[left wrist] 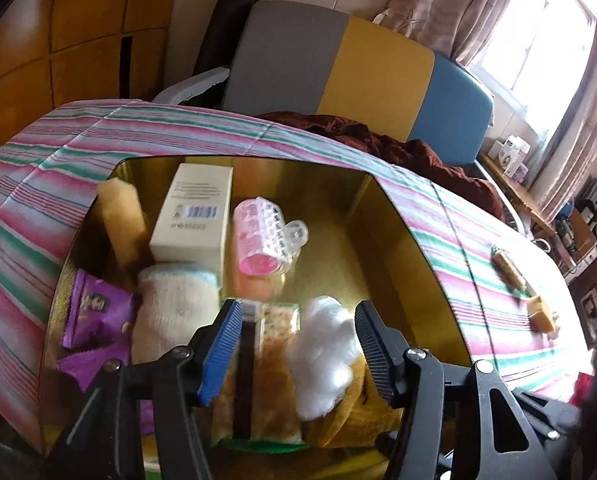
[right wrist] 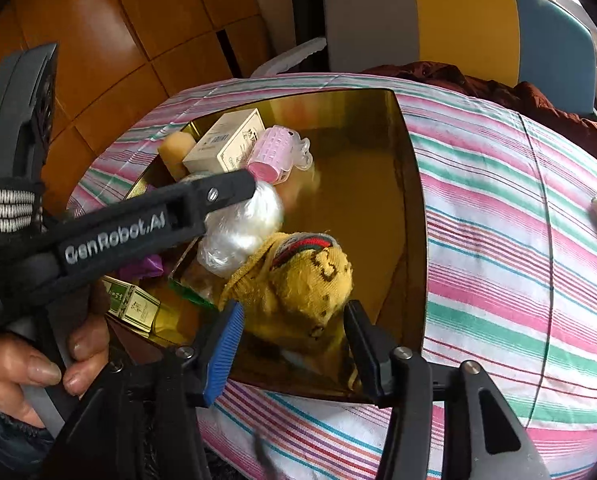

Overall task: Organize objects
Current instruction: 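Lower both items into the gold tray and open both tools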

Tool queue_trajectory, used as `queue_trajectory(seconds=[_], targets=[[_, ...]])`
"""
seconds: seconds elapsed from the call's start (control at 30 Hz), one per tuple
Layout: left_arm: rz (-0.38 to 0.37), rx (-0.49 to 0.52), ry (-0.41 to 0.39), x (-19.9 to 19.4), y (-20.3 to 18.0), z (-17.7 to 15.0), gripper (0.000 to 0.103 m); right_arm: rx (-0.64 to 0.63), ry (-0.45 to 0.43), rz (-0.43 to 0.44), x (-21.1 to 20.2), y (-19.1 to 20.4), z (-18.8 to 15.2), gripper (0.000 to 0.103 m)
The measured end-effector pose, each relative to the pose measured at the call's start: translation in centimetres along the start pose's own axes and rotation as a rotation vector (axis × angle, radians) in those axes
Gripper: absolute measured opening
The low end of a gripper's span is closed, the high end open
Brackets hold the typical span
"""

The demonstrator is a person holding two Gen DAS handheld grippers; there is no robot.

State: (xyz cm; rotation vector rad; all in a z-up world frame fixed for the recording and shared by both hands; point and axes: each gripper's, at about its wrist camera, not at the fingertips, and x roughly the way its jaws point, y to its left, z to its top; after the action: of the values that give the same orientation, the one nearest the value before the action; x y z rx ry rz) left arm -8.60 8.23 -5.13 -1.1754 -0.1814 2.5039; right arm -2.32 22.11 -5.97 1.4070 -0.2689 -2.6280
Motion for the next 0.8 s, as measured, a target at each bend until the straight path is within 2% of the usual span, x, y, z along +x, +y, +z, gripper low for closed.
queue_trajectory(seconds=[0.3,0.43,0.8], targets=[[0.079,0.032,-0.028,-1.4,0.6,-1.7,0.060,0.040,-0.034,-0.016,-1.0,-0.4,0.1,0.056],[0.101,0.062,-0.050,-2.2,0.1,-1.9,0.063,0.045,-0.063,-0.046,-1.7,-0.4,0.0,0.070],[0.144,0.108,-0.107,-3.8,-1.0,-2.2,0.063,0.050,-0.105,-0.080,-2.8,-0.5,0.1,0.070]])
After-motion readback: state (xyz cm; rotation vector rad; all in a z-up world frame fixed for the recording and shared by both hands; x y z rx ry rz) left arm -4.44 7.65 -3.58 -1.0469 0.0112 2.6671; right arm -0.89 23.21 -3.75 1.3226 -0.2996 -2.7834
